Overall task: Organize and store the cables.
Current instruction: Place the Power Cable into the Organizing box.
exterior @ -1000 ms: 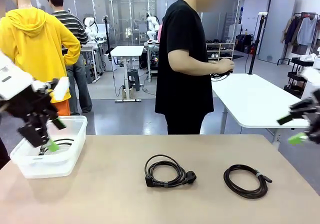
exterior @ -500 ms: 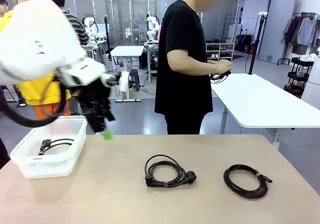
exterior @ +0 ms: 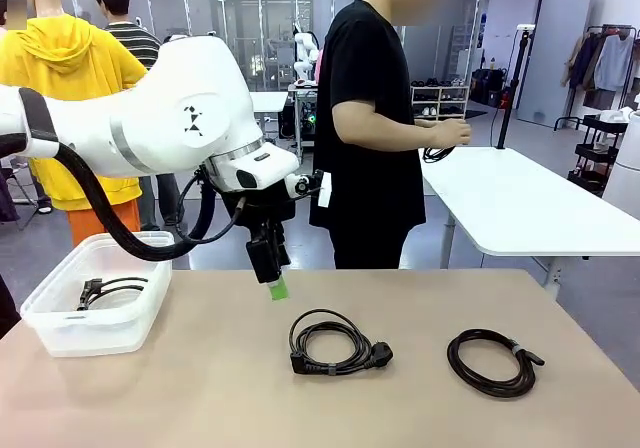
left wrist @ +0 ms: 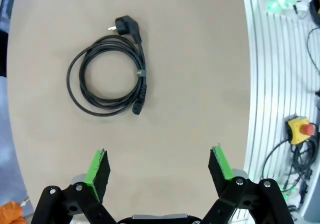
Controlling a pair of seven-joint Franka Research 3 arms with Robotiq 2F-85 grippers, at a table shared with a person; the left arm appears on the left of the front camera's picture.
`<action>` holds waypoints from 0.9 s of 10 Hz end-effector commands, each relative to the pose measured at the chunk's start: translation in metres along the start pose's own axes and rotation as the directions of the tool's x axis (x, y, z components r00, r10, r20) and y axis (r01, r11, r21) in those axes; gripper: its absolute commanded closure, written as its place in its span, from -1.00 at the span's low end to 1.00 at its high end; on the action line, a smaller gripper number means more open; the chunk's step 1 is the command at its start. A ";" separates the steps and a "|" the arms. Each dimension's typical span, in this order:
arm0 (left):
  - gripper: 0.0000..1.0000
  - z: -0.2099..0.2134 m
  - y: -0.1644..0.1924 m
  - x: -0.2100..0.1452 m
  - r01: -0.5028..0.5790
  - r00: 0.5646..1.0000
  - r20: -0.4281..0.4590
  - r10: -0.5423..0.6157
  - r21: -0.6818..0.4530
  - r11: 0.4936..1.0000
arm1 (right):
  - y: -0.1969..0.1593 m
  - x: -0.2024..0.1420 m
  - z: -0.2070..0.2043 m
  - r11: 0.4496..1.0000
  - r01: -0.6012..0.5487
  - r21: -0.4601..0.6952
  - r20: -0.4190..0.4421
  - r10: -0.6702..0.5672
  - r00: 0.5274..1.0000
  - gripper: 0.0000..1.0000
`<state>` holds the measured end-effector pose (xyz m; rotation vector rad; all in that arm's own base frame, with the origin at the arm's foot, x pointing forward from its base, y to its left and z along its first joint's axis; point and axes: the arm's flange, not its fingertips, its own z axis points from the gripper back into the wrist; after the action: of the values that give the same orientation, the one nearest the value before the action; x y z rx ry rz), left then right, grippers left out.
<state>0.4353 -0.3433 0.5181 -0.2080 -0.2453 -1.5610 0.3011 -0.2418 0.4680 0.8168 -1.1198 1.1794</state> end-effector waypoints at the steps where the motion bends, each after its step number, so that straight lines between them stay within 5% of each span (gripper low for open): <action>1: -1.00 0.010 -0.008 -0.013 -0.007 1.000 0.006 0.007 0.023 1.000 | 0.003 -0.002 0.001 1.000 -0.001 -0.004 0.005 0.001 1.000 -0.97; 4: -1.00 0.013 0.001 -0.008 -0.013 1.000 0.005 0.012 0.022 1.000 | 0.003 -0.002 0.001 1.000 -0.001 -0.004 0.005 0.001 1.000 -0.97; 9: -1.00 -0.084 0.019 0.049 0.003 0.998 -0.069 -0.005 -0.028 1.000 | 0.003 -0.002 0.001 1.000 -0.001 -0.004 0.005 0.001 1.000 -0.97</action>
<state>0.4483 -0.4033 0.4535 -0.2063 -0.1790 -1.5827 0.2988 -0.2436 0.4661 0.8178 -1.1064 1.1667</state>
